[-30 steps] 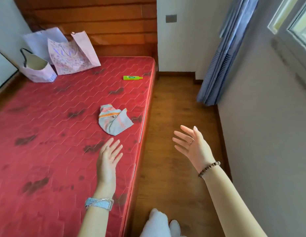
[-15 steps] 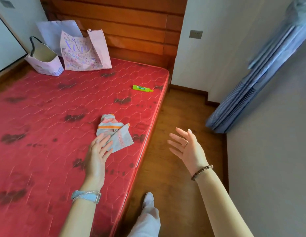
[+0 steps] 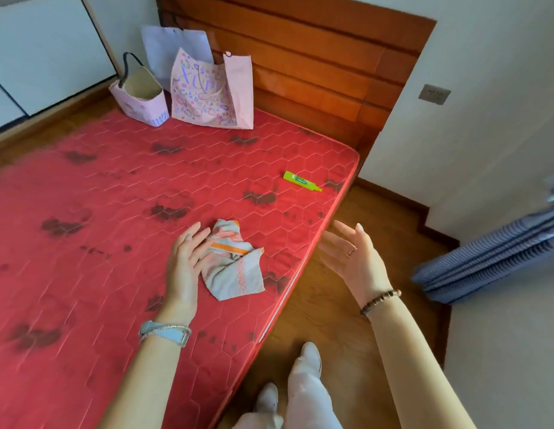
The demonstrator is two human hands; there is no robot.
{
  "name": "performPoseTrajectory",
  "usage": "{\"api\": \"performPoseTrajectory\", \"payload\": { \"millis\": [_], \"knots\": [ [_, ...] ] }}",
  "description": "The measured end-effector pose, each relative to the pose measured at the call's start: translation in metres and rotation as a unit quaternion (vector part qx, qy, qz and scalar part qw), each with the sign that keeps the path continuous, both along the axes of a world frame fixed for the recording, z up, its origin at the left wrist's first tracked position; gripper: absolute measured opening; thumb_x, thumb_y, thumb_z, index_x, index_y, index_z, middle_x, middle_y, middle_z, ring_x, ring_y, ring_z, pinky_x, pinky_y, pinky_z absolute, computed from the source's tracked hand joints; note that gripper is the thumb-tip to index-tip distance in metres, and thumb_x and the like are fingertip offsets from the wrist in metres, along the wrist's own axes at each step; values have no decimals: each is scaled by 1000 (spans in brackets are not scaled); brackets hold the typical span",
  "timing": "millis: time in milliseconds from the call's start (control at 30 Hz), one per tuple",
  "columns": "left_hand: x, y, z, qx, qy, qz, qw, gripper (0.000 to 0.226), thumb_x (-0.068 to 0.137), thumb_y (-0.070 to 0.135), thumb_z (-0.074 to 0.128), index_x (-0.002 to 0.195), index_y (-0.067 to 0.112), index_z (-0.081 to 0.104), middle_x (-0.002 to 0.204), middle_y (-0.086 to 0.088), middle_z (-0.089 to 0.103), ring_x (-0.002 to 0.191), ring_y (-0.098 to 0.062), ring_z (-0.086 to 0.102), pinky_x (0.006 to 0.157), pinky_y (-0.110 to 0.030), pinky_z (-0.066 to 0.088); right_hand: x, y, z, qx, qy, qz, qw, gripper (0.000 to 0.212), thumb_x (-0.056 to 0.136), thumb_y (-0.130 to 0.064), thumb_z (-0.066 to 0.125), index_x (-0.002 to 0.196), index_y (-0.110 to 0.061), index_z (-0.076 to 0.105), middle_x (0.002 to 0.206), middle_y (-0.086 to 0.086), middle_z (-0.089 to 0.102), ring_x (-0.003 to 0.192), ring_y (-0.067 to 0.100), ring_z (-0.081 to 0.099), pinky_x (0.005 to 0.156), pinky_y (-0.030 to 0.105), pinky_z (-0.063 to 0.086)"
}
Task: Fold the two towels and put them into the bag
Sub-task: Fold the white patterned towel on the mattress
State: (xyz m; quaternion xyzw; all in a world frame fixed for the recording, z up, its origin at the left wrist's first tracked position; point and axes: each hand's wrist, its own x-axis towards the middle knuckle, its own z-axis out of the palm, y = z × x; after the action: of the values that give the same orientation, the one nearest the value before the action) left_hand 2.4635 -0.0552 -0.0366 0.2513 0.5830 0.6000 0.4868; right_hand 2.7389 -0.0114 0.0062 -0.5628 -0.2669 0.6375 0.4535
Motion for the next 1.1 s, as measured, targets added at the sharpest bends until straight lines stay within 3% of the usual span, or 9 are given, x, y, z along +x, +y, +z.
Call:
{"api": "performPoseTrajectory", "payload": {
  "millis": [267, 700, 967, 1100],
  "knots": [
    [-27, 45, -14, -22, 7, 113, 993, 37, 106, 20, 28, 131, 23, 55, 132, -2, 63, 120, -15, 62, 102, -34, 47, -55, 107, -31, -20, 1, 131, 991, 44, 101, -46, 37, 123, -18, 62, 119, 9, 69, 109, 29, 66, 102, 49, 46],
    [-13, 152, -79, -99, -42, 257, 960, 34, 107, 23, 34, 133, 20, 56, 131, -2, 63, 120, -15, 63, 105, -37, 47, -101, 269, -98, -62, -76, 284, 954, 31, 98, -46, 41, 112, -29, 64, 112, 4, 72, 97, 20, 69, 83, 35, 51],
    [3, 158, -154, -164, -111, 280, 939, 36, 108, 26, 32, 134, 17, 55, 126, -1, 66, 118, -17, 63, 109, -40, 44, -111, 302, -183, -137, -109, 358, 917, 41, 97, -48, 43, 124, -20, 59, 115, 3, 69, 99, 21, 65, 82, 35, 50],
    [9, 148, -199, -179, -133, 281, 933, 32, 108, 28, 33, 121, 24, 61, 129, -3, 66, 122, -18, 61, 108, -42, 44, -116, 297, -234, -154, -119, 365, 911, 26, 96, -37, 52, 115, -20, 59, 117, 7, 67, 100, 22, 64, 90, 38, 51]
  ]
}}
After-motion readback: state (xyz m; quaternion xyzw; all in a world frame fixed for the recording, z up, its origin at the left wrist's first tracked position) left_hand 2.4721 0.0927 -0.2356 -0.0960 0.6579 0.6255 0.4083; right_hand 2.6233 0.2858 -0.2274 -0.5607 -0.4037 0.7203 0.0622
